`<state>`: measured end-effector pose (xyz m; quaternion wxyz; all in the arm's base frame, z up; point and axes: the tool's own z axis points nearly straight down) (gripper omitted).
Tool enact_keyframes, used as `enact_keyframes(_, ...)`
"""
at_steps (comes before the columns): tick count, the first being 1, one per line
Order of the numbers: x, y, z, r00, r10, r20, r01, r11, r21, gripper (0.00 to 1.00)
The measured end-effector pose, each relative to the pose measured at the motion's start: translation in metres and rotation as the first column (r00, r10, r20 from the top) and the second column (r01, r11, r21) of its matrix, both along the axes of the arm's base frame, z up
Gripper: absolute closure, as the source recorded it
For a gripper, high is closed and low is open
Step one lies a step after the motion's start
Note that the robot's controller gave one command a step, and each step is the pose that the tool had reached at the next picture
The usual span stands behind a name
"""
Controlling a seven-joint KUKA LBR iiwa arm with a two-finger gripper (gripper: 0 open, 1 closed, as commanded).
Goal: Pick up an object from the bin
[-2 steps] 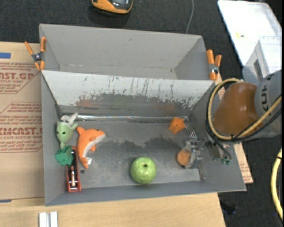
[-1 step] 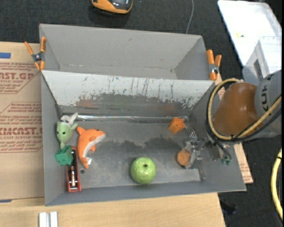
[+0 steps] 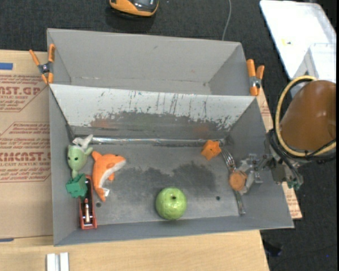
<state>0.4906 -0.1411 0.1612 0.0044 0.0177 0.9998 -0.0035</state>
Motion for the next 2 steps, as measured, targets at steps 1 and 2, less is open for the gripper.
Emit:
enact_keyframes(1,-0.005,-0.001,-0.053,0.999,-0.037,0.002,0.037,0.999,0.001,1.0)
enact_keyframes(2,0.03,0.012,-0.088,0.982,-0.187,0.016,0.187,0.982,0.002,1.0)
